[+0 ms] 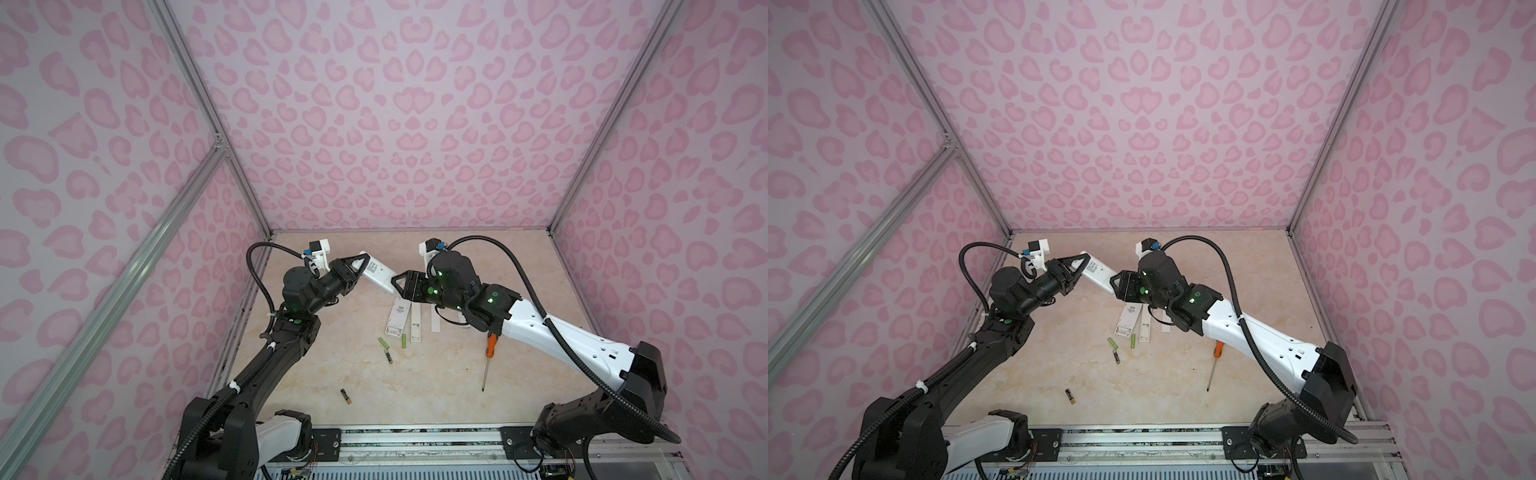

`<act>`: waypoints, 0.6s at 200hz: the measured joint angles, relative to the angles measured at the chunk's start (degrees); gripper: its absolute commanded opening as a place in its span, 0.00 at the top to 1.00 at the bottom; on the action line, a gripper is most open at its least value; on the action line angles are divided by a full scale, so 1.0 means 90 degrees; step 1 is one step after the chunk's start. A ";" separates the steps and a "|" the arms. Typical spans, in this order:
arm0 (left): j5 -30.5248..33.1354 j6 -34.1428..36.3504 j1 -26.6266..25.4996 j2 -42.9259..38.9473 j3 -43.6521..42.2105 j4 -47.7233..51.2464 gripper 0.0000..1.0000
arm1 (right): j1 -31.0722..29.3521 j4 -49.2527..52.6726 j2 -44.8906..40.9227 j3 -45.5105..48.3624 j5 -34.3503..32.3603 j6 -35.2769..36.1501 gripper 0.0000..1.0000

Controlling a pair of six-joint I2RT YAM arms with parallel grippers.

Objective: Unload the batteries from the remote control

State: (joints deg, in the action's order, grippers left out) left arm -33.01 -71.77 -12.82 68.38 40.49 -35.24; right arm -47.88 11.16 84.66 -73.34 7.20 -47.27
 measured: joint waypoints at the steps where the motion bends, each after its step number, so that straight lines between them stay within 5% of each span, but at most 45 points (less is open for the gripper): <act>1: 0.0000 -0.0005 -0.0002 0.0000 0.0000 -0.0005 0.97 | 0.0005 -0.0012 0.0000 0.0002 0.0012 -0.0005 0.41; 120: 0.0078 -0.0058 -0.0046 -0.0056 -0.0112 -0.0289 0.97 | 0.0330 -0.1401 0.0129 0.0593 0.1052 -0.0899 0.61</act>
State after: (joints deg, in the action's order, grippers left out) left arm -32.32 -72.29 -13.23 67.88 39.48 -37.85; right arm -44.91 -1.45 85.82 -68.01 16.67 -55.35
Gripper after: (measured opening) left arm 0.191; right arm 0.403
